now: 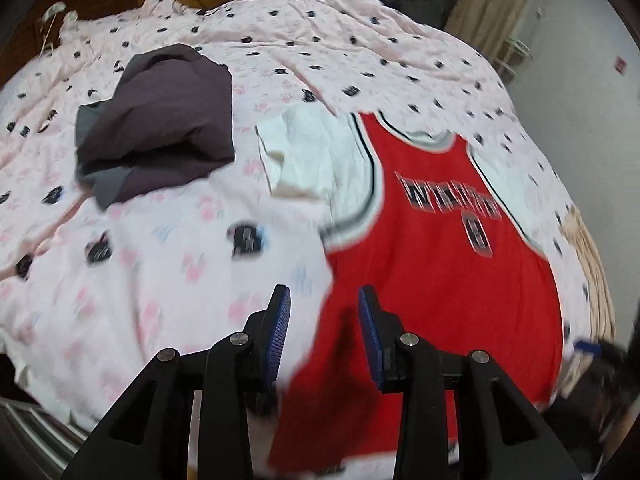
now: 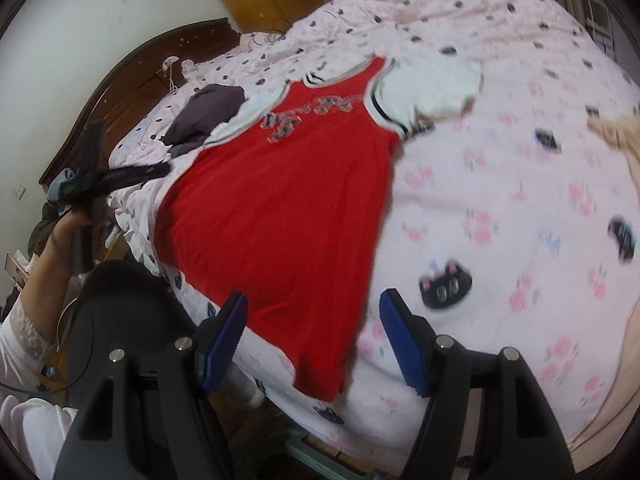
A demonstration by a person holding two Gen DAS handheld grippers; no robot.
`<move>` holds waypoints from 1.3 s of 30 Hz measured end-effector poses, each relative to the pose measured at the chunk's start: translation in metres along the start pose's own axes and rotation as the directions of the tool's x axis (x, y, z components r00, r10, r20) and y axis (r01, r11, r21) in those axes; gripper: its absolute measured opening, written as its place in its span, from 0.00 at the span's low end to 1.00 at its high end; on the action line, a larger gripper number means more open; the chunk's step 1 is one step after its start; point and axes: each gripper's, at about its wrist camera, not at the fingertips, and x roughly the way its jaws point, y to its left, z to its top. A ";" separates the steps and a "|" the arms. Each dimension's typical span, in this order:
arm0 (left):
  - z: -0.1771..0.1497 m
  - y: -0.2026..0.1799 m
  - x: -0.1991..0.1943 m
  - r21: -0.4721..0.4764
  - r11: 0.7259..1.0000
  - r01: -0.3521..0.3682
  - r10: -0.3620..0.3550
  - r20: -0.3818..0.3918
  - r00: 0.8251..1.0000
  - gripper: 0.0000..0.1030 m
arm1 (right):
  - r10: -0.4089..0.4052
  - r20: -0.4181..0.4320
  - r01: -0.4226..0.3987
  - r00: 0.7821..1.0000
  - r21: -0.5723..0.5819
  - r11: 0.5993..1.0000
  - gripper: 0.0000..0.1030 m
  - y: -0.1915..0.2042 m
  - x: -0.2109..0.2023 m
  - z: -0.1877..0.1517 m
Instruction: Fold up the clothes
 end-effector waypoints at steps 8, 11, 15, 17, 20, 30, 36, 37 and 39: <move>0.055 0.035 0.067 -0.216 0.976 0.025 -0.034 -0.037 0.999 0.30 | -0.016 0.009 0.017 1.000 -0.170 0.985 0.68 0.066 0.011 0.072; 0.054 0.050 0.084 -0.318 0.945 0.076 -0.097 -0.052 0.994 0.30 | -0.004 -0.002 0.004 1.000 -0.215 0.977 0.68 0.090 0.026 0.100; 0.050 0.061 0.090 -0.386 0.911 0.143 -0.165 -0.024 0.986 0.30 | 0.020 -0.014 -0.023 1.000 -0.254 0.967 0.68 0.118 0.050 0.133; 0.050 0.066 0.091 -0.413 0.892 0.184 -0.203 -0.003 0.979 0.30 | 0.031 -0.019 -0.035 0.999 -0.260 0.965 0.68 0.128 0.063 0.143; 0.054 0.072 0.090 -0.441 0.868 0.229 -0.245 0.021 0.969 0.30 | 0.053 -0.030 -0.059 0.998 -0.249 0.967 0.68 0.138 0.081 0.152; 0.049 0.072 0.095 -0.500 0.830 0.247 -0.299 -0.024 0.954 0.30 | 0.072 -0.061 -0.080 0.996 -0.147 0.986 0.68 0.128 0.116 0.185; 0.051 0.071 0.100 -0.516 0.807 0.286 -0.329 0.010 0.944 0.22 | -0.037 -0.104 0.022 0.994 -0.140 0.990 0.68 0.134 0.148 0.244; 0.050 0.071 0.101 -0.522 0.803 0.289 -0.330 0.014 0.944 0.16 | -0.044 -0.115 0.027 0.992 -0.138 0.990 0.68 0.136 0.153 0.251; 0.048 0.074 0.103 -0.540 0.791 0.289 -0.331 0.020 0.943 0.11 | -0.056 -0.143 0.039 0.988 -0.124 0.992 0.68 0.139 0.168 0.271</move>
